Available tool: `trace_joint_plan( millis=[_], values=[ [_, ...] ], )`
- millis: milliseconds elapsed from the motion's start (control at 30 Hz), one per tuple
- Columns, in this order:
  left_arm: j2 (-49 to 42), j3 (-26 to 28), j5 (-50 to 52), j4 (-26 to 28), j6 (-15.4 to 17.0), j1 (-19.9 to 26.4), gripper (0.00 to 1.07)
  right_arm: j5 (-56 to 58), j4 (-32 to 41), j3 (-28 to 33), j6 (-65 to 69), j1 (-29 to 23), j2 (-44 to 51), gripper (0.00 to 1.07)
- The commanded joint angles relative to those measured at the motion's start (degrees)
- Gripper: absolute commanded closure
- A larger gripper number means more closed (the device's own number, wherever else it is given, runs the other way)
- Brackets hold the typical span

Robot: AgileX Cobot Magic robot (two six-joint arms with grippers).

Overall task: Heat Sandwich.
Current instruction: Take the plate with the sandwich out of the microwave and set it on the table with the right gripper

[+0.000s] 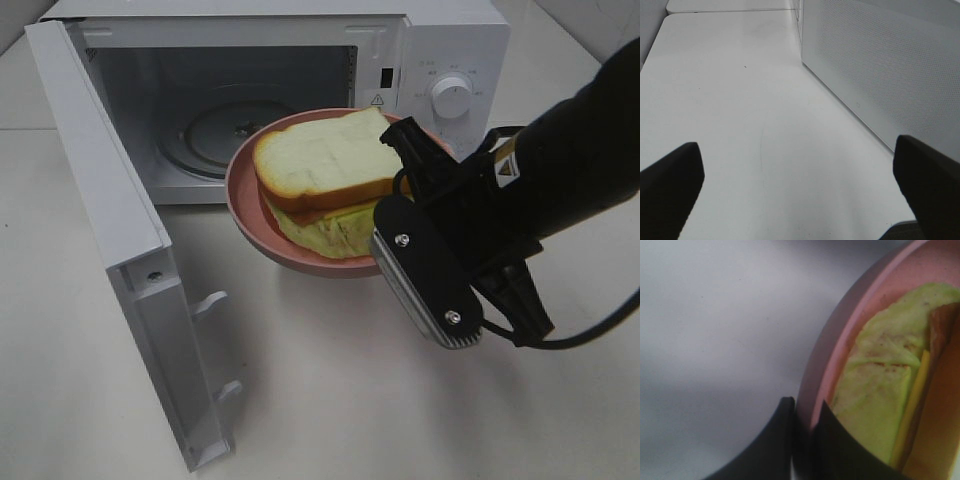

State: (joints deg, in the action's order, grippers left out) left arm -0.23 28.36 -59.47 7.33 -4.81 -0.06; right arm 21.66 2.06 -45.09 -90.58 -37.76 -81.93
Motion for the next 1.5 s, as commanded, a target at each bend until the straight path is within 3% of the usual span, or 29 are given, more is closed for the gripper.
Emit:
trace_joint_plan(
  millis=[33, 1133, 1300, 1500],
  values=[
    [-1.66, -0.17, 0.11, 0.23, 0.40, 0.11, 0.09, -0.46, 0.11, 2.23, 0.97, 0.06, 3.72, 1.07],
    [-1.66, -0.17, 0.11, 0.23, 0.40, 0.11, 0.09, 13.41, -9.40, 18.28, 16.96, 0.06, 34.84, 1.07],
    [-1.66, -0.17, 0.11, 0.23, 0.40, 0.11, 0.09, 15.76, -13.18, 18.74, 24.92, 0.06, 36.44, 1.07],
    [-1.66, -0.17, 0.11, 0.23, 0.40, 0.11, 0.09, 18.39, -23.66, 18.74, 43.26, 0.06, 36.55, 1.07]
  ],
)
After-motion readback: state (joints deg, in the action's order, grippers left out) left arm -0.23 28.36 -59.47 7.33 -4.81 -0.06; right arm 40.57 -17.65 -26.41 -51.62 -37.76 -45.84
